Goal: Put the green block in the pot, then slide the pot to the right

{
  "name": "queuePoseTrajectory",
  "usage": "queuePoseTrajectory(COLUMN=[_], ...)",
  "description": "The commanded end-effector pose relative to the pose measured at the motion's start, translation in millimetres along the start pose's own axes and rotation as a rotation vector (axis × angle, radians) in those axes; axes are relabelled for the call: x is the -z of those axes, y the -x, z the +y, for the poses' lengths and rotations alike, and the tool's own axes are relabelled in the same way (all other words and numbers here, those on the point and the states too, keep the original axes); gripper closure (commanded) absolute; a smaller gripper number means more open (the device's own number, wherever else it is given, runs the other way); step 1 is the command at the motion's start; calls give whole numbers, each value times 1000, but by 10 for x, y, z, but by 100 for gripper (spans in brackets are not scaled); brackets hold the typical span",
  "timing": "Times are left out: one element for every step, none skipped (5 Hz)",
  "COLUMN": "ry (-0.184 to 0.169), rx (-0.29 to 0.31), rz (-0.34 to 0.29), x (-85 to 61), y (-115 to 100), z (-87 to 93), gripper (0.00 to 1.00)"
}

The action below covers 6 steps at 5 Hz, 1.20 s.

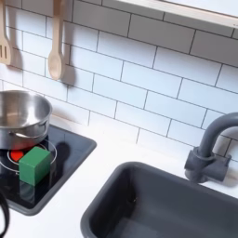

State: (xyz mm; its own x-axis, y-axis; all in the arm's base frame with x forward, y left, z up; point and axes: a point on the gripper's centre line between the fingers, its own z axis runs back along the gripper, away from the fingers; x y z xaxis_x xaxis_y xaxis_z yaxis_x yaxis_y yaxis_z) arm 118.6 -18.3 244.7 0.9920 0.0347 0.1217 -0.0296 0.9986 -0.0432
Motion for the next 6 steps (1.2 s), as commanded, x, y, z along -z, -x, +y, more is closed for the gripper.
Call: queuePoseTrajectory(ry=[0,-13,-12,-23,-37,-39], rx=[2,-19,-55,-53,-84,-86], rz=[0,-31,-39,-43,-56,-64], x=[0,27,45,76,80,101], y=[0,-104,-238,-401,-531,-632], z=[-2,-5,33,95,187,261], gripper=[0,0,0,0,0,0])
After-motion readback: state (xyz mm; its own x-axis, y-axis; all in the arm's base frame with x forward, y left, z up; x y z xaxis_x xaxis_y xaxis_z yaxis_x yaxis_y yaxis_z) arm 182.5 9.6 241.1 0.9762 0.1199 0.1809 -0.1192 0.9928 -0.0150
